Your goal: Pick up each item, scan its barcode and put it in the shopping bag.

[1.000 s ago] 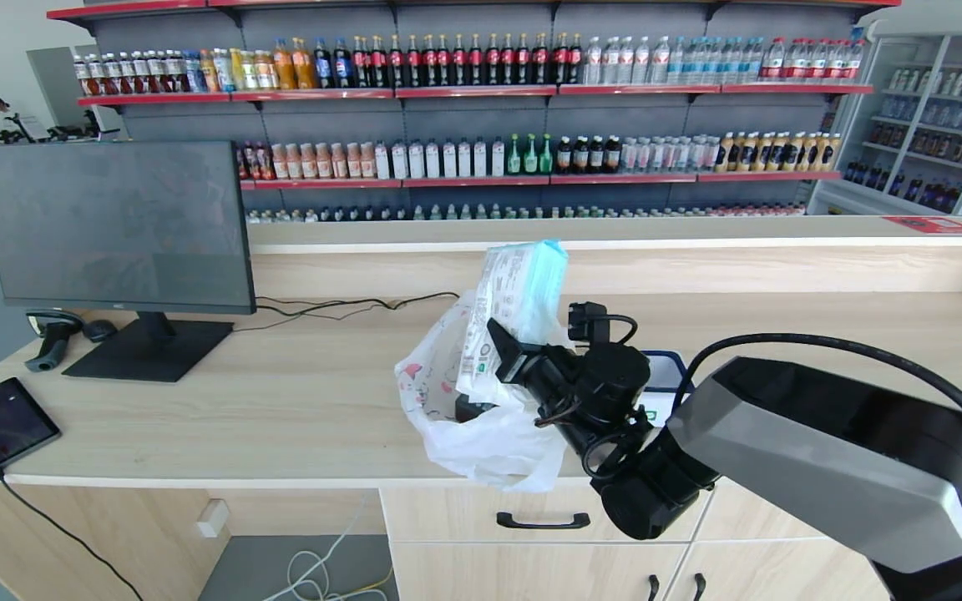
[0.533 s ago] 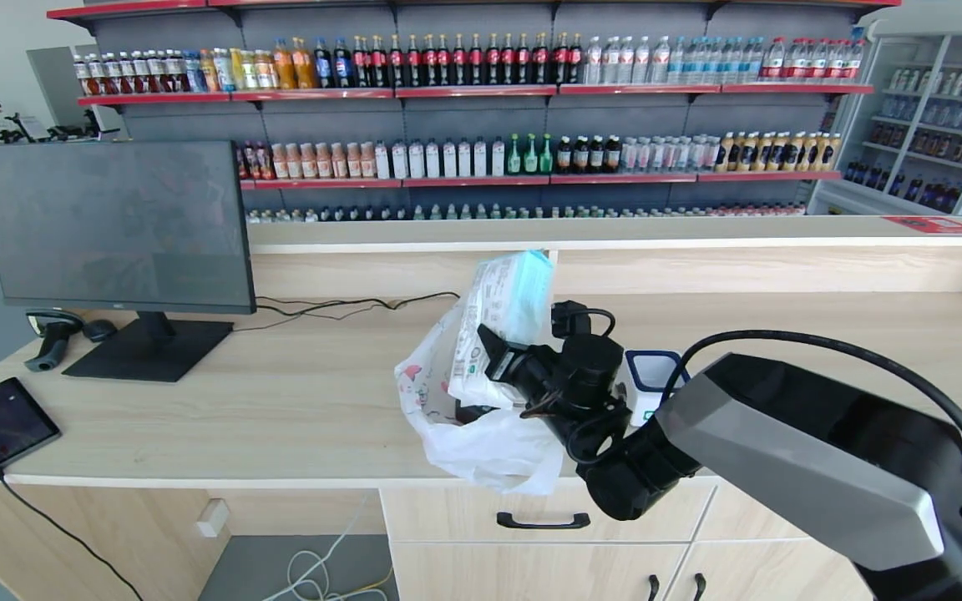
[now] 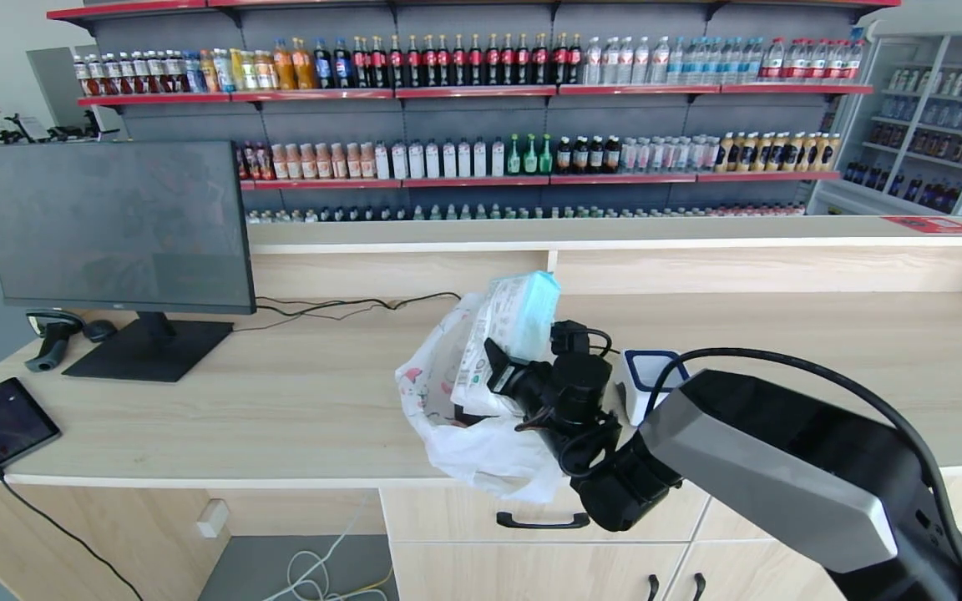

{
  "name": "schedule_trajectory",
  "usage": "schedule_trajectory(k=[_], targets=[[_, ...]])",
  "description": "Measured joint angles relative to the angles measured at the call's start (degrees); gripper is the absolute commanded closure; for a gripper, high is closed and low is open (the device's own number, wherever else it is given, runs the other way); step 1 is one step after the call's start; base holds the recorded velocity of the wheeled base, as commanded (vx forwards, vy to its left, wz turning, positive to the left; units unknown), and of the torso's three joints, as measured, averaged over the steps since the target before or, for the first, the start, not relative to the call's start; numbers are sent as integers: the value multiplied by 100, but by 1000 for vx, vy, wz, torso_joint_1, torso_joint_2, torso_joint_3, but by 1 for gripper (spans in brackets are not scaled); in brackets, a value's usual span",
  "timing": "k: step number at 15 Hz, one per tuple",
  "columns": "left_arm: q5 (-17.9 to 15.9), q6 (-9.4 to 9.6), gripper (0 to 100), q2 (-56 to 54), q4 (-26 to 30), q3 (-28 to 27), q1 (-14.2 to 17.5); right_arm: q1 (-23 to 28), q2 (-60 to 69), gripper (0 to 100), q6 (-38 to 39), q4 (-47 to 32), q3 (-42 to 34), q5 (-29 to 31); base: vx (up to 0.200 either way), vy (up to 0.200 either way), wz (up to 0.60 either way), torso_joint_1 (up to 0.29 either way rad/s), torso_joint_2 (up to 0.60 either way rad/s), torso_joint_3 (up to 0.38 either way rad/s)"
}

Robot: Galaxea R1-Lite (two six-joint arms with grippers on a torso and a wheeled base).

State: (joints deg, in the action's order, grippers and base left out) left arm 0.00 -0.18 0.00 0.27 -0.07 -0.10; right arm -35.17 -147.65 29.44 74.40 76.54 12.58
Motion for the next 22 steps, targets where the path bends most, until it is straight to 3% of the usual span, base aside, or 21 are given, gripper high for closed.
schedule_trajectory(k=[4,12,13,22], targets=[[0,2,0,0,2,0,0,48,-26,100,-40,-672,579,124,0,0,0,0,0,0],[0,-6,0,0,0,0,0,13,-37,100,-421,-346,273,305,0,0,0,0,0,0],[0,-6,0,0,0,0,0,-7,-37,0,-449,-335,254,307,0,0,0,0,0,0],[0,0,0,0,2,0,0,-124,-146,0,-827,-28,107,228,0,0,0,0,0,0]])
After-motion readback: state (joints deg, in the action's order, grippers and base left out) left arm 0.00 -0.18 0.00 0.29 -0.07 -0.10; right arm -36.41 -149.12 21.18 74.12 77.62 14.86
